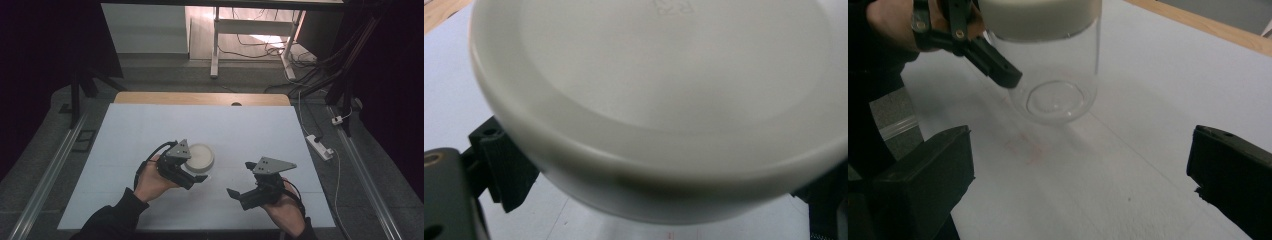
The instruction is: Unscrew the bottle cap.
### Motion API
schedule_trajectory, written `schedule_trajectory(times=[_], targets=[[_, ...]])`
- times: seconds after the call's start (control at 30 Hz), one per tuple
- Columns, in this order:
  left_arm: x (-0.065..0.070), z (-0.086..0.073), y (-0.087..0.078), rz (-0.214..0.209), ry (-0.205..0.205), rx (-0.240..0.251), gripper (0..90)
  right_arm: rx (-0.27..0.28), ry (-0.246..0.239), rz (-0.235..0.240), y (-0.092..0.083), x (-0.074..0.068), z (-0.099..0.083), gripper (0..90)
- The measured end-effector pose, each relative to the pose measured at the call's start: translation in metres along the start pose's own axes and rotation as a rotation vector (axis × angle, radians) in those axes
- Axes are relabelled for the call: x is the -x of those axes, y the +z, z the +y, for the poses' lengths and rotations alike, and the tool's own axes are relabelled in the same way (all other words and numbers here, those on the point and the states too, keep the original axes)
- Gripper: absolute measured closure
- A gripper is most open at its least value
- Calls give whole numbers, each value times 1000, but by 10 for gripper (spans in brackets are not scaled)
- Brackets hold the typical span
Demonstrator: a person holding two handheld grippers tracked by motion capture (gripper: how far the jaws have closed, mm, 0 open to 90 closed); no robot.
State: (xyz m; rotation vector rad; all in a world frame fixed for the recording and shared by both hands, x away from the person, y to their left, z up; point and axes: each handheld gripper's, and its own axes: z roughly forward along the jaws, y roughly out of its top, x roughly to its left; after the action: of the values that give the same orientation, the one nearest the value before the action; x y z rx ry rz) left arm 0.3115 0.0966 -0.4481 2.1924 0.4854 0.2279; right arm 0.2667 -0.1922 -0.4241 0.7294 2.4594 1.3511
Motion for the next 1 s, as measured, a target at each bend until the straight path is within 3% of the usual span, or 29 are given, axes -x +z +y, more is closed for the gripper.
schedule_trajectory(times=[0.27, 1.0], targets=[[0, -1, 1, 4, -8, 3, 78, 3, -27, 0, 13, -2, 19, 0], [4, -1, 8, 13, -3, -17, 78, 5, -33, 23, 50, -6, 57, 0]])
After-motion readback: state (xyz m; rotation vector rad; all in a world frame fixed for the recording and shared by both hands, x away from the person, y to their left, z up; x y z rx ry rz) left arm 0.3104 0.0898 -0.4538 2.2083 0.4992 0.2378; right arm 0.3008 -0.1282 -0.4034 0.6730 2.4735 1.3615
